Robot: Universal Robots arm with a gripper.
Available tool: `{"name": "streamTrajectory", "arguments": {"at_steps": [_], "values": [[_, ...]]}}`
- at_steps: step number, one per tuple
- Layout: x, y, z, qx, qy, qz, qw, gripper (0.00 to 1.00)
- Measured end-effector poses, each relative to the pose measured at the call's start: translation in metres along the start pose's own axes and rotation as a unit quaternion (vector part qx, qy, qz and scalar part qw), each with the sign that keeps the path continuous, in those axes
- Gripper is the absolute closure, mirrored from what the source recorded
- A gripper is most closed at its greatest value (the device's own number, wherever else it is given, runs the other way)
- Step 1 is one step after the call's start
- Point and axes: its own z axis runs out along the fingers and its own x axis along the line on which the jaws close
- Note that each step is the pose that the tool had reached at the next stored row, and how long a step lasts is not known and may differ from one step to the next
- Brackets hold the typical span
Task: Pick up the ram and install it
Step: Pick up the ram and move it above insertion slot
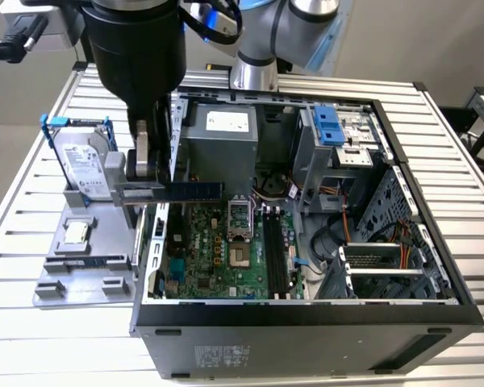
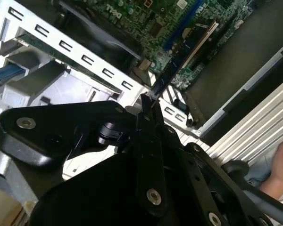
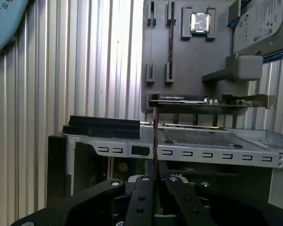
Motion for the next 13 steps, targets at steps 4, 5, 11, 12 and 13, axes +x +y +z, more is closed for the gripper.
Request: {"name": "streamTrajectory", "arguments": {"at_steps": [4, 5, 11, 12, 13], "values": [[0.0004, -0.0104, -0.0002, -0.0001, 0.0000, 0.000, 1.00000, 1.00], [0.0005, -0.0126, -0.0002, -0.0001, 0.0000, 0.000, 1.00000, 1.00], [0.0011, -0.0263, -0.0004, -0.0003, 0.0000, 0.000, 1.00000, 1.00], [0.0012, -0.0286, -0.0004, -0.0003, 0.0000, 0.000, 1.00000, 1.00], [0.0013, -0.0308, -0.0005, -0.0003, 0.0000, 0.000, 1.00000, 1.00]]}}
